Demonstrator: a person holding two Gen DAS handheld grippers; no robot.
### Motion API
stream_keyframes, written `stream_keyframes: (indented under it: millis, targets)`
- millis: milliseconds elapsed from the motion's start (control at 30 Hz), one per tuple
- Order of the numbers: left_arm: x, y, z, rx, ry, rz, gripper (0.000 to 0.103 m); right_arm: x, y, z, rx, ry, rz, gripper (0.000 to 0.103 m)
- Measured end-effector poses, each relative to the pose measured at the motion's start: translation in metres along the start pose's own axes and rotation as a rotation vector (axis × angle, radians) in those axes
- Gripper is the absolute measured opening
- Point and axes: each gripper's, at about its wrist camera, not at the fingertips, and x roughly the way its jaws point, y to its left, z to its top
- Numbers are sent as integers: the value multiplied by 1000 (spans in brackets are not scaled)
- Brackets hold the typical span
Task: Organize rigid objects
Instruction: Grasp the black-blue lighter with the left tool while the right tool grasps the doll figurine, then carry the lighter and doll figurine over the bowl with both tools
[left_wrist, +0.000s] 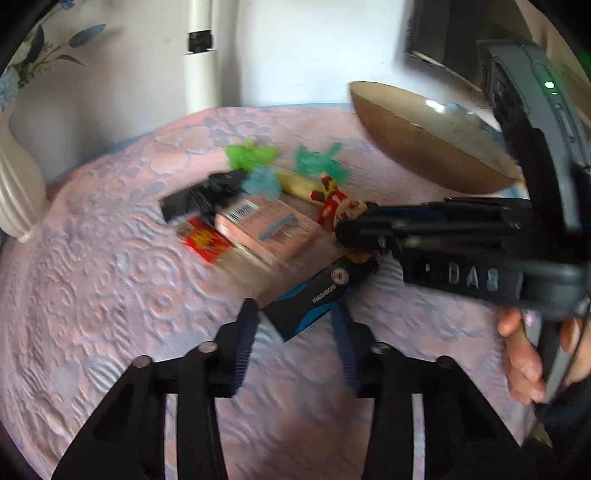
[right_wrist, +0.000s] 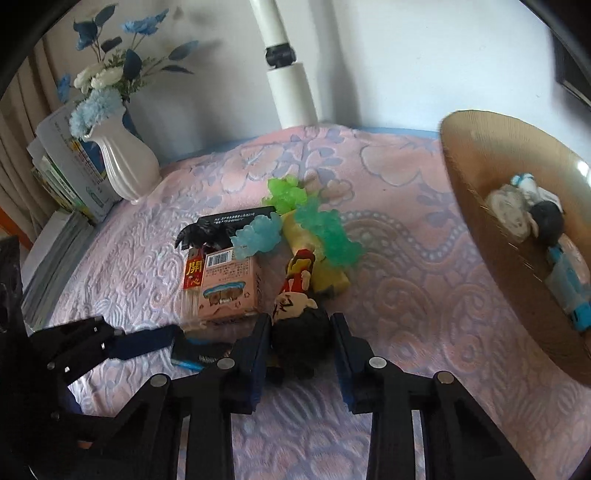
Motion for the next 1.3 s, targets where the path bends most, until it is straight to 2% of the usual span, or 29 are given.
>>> stream_keyframes:
  millis: [100,233,300,400,533,667,767,867,967,1067,1133,1200,1300]
  targets:
    - [-11,-13,-13,33,9,-71,32,-21,-13,-11,36,-20,8,31]
    - [-15,-26,-14,55,6,-45,33,-41,-29,-33,49,-23,-5,31]
    - [-8,-26,-4,42,2,-13,42,-42,-33,-42,56,-17,-7,31]
    - [5,-27,7,32,20,-39,42,-43,-39,-48,78,-9,15,31]
    - [19,-40,13,82,17,13,42,-40,-40,-48,79,-12,7,37]
    - [18,-45,7,90,-8,24,22,-36,-31,-46,29,-9,-48,38]
    - [16,-36,5,50,-22,29,20,-34,-23,-46,-8,-9,-94,38]
    - [-1,-25,-6,-14,-61,33,20,-38,-19,-48,-30,-24,-113,33]
    - [-24,-7,-22,-78,-98,54,20,-50,-13,-51,-52,-72,-77,31]
    - [-44,15,-39,-134,-114,110,20,-59,-8,-53,-57,-90,-51,31]
    - [-51,31,-48,-174,-104,150,20,-64,-6,-57,-42,-78,-28,32]
    - [-51,50,-53,-229,-95,154,20,-66,-5,-61,-24,-65,1,32]
    - [-47,60,-60,-262,-91,153,20,-66,-2,-70,-39,-36,-25,32]
